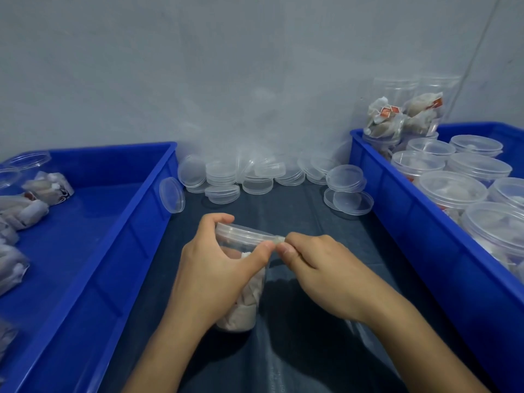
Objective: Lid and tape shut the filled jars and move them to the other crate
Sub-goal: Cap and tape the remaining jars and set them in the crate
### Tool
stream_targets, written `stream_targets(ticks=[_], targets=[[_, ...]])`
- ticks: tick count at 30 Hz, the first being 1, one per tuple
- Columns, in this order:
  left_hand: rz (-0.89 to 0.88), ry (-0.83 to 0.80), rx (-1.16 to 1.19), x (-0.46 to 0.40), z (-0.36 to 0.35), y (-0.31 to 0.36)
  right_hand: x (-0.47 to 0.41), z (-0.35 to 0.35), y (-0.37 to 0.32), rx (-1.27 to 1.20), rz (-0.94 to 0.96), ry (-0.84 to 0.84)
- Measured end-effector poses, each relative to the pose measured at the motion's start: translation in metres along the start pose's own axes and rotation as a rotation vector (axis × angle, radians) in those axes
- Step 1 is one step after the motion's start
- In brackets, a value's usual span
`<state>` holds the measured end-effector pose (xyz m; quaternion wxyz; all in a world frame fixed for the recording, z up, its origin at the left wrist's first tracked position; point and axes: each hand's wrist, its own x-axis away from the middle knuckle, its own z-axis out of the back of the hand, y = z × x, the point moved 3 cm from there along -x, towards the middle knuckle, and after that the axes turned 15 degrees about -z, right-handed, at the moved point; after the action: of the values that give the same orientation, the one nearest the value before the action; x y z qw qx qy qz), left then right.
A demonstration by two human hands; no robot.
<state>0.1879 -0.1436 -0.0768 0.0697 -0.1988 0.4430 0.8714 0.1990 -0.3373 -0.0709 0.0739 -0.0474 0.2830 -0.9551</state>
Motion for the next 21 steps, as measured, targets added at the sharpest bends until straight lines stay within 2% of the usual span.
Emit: stream_targets(ticks=[4, 11, 21], targets=[[-0.001, -0.022, 0.001, -0.0007, 0.0012, -0.0012, 0.002, 0.0028, 0.0005, -0.071, 0.012, -0.018], [-0.009, -0.012, -0.088, -0.0007, -0.0048, 0.003, 0.001, -0.0031, 0.0001, 0.059, 0.023, 0.059], [-0.014, 0.003, 0.022, 0.0019, 0.0022, 0.0001, 0.0044, 0.0053, -0.005, -0.007, 0.08, 0.136]])
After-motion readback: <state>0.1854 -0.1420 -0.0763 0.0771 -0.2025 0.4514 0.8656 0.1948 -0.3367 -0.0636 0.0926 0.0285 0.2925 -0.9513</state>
